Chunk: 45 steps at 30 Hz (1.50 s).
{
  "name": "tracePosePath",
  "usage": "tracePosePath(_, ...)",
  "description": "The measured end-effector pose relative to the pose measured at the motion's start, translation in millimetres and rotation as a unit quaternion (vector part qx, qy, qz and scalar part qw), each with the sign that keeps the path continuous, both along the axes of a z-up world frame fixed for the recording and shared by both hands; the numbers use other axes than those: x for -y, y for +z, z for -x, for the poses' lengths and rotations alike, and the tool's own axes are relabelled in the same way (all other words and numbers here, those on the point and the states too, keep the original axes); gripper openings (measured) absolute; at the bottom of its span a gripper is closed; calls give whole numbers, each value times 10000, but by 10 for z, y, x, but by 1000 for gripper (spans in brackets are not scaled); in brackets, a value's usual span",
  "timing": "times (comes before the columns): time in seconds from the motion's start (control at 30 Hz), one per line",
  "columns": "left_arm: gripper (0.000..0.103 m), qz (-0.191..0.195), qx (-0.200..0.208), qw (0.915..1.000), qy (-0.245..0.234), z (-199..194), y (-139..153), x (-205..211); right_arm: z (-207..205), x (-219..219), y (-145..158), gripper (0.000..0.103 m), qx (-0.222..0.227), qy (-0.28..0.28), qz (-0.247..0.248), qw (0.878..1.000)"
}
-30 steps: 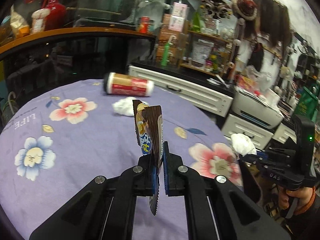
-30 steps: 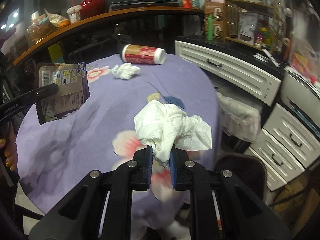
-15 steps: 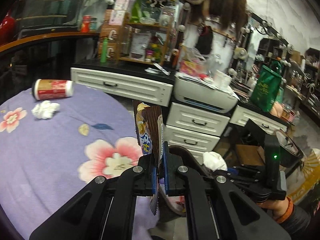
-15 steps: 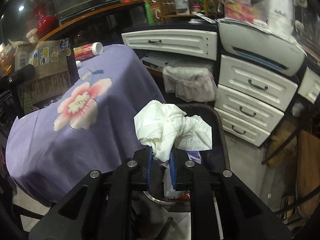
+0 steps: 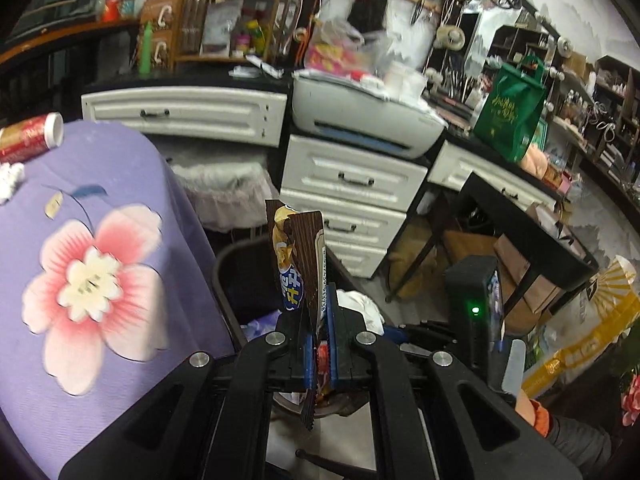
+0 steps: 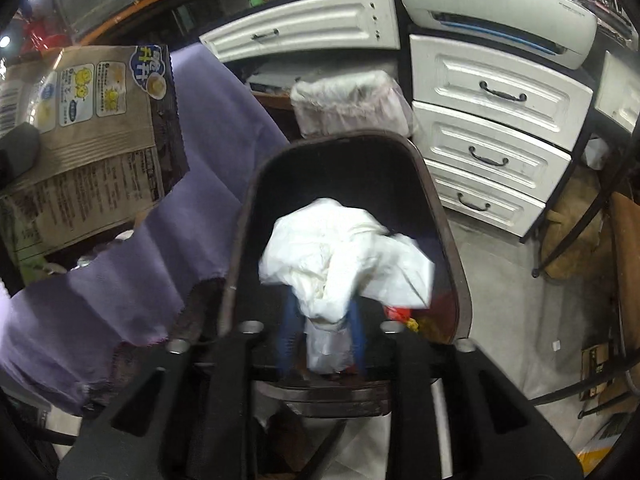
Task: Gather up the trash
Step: 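Carry snack bag and tissue into the black bin and open the right gripper, then open the left gripper over the bin and return both tools to the table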
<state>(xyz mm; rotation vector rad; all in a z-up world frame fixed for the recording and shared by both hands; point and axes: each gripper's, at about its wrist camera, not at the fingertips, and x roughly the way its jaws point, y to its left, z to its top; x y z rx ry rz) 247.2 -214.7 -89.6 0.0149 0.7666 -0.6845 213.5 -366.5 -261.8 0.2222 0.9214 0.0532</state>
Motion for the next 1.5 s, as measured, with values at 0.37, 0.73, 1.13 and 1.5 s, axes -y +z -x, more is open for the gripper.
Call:
tracePosePath(0.37, 6, -256, -377, 9988, -156, -53, -376, 215, 218, 249, 133, 67, 346, -481, 233, 9980)
tracePosePath(0.73, 6, -662, -576, 9947, -530, -105, -699, 561, 385, 628, 346, 69, 582, -1018, 159, 9930)
tracePosePath(1.13, 68, -910, -762, 9914, -545, -203, -998, 736, 403, 695, 323, 69, 579, -1135, -20, 9918)
tracePosePath(1.5, 87, -738, -615, 9948, -335, -115, -774, 538, 433, 762, 352, 69, 598, -1273, -288, 9896)
